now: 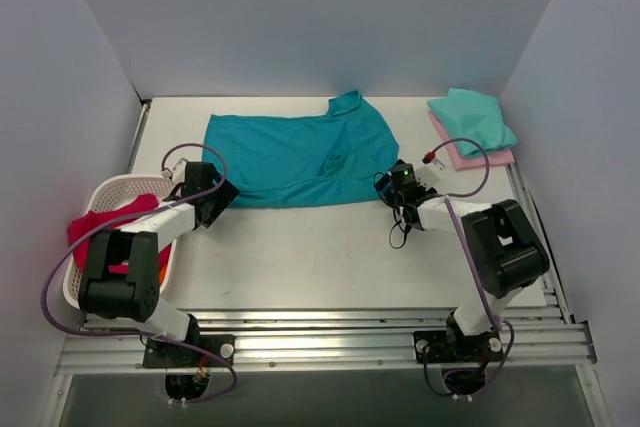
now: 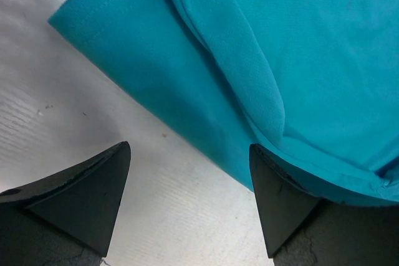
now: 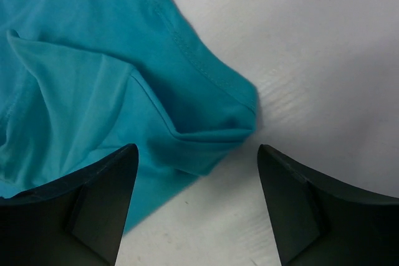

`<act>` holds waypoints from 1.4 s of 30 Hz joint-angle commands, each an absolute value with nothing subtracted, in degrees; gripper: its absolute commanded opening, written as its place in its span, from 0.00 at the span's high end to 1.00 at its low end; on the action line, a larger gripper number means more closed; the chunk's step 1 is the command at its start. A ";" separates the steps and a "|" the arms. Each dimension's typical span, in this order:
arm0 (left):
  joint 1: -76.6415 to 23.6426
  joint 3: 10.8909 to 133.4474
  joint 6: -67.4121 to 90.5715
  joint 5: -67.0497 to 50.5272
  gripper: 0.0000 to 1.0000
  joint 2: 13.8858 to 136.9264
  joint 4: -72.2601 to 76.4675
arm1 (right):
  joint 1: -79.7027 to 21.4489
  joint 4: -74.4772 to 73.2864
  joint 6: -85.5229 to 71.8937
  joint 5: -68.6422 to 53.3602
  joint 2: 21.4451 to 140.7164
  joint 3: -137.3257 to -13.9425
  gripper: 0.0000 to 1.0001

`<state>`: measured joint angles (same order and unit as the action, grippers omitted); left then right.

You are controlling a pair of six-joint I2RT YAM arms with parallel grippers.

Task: Fold and stack the t-shirts
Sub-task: Fold the flattened tshirt in 1/3 of the way

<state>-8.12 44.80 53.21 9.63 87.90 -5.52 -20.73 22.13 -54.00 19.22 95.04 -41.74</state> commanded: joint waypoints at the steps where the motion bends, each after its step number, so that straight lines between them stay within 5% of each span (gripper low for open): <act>1: -6.07 44.30 54.67 10.73 0.14 89.12 -1.23 | -21.01 24.60 -54.67 17.58 99.74 -43.94 0.28; 2: -5.72 44.04 54.93 10.64 0.14 89.82 -0.97 | -20.92 24.70 -54.49 17.58 100.45 -44.29 0.34; 3: -5.36 43.95 54.84 10.55 0.14 90.17 -0.27 | -20.83 24.70 -54.41 17.58 101.50 -44.64 0.57; 4: -4.75 43.95 54.93 10.11 0.15 90.61 1.13 | -20.83 24.52 -54.14 17.75 101.95 -45.34 0.66; 10: -3.96 43.59 55.55 8.96 0.16 92.99 3.43 | -20.04 23.65 -53.53 18.89 102.57 -46.05 1.00; 25: -7.55 41.66 57.48 12.21 0.29 91.76 3.69 | -15.74 20.74 -52.21 21.36 97.82 -45.18 1.00; 36: -11.51 42.28 57.39 15.03 0.77 92.64 2.11 | -12.66 21.27 -52.03 19.60 96.59 -42.63 1.00; 38: -11.51 42.36 57.31 15.21 0.96 92.46 1.67 | -11.96 20.83 -51.86 19.51 95.28 -41.67 1.00; 42: -12.56 42.28 57.65 15.55 0.98 90.80 0.27 | -10.72 19.25 -51.86 19.95 92.56 -39.56 1.00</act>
